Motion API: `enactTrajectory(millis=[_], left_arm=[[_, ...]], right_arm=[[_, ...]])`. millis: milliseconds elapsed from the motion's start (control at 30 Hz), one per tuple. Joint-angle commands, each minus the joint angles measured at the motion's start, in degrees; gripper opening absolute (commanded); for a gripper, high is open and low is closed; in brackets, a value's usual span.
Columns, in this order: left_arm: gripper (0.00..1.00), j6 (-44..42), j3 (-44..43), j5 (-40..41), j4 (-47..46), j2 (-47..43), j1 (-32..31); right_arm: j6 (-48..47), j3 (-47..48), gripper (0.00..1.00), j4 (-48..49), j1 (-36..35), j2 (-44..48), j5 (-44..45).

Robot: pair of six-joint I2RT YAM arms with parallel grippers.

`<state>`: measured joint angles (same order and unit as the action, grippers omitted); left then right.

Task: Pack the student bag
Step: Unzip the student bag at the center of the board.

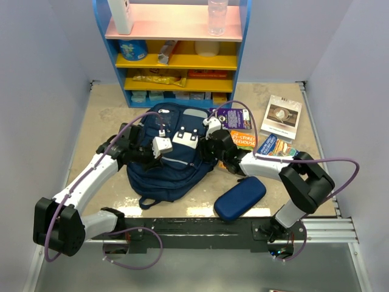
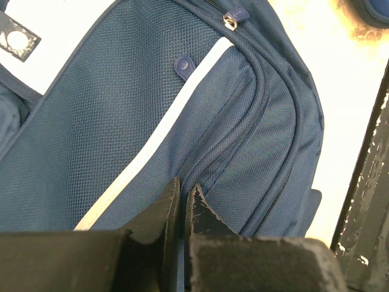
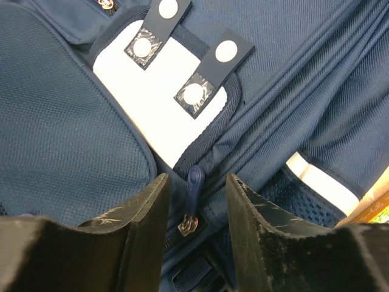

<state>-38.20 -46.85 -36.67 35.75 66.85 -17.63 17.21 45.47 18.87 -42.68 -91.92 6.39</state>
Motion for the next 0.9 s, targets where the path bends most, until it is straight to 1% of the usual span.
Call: enactTrajectory(millis=[0,133,300,400,433,500,533,567,667,867], left_arm=[[0.00,-0.30,0.09,-1.74,-1.64,-1.55,0.75],[0.00,-0.30,-0.26,-1.74,-1.65,-1.46,0.67],[0.00,-0.30,-0.35,-1.83,-2.00,-1.20,0.75],[0.00,0.22,-0.35,-2.01,-2.43,-0.93,0.67],[0.00,0.40,-0.35,-2.01,-2.61,-0.93,0.66],[0.00,0.84,-0.52,-1.57,-2.96,-0.67,0.67],[0.00,1.10,-0.70,-1.39,-3.14,-0.58,0.66],[0.00,1.37,-0.79,-1.22,-3.31,-0.49,0.75],[0.00,2.68,-1.14,-0.52,-4.45,-0.14,0.75],[0.00,7.51,-1.58,2.21,-8.06,0.56,0.75]], right_arm=[[-1.57,3.13,0.41,0.99,0.22,-1.42,1.26],[-1.48,3.57,0.33,0.20,0.05,-2.56,0.90],[-2.09,3.22,0.28,-0.94,-0.21,-2.30,0.99],[-2.10,3.57,0.19,-0.95,-0.30,-1.60,0.64],[-2.10,3.48,0.13,-0.77,-0.39,-0.55,0.46],[-1.74,2.96,0.07,0.72,-0.39,1.47,-0.85],[-1.74,2.43,0.02,0.99,-0.39,3.48,-1.12],[-1.66,2.25,0.00,1.08,-0.39,4.46,-1.47],[-1.92,0.85,0.00,2.31,-0.39,7.88,-2.52],[-1.22,-3.45,0.00,2.13,-0.39,11.14,-3.32]])
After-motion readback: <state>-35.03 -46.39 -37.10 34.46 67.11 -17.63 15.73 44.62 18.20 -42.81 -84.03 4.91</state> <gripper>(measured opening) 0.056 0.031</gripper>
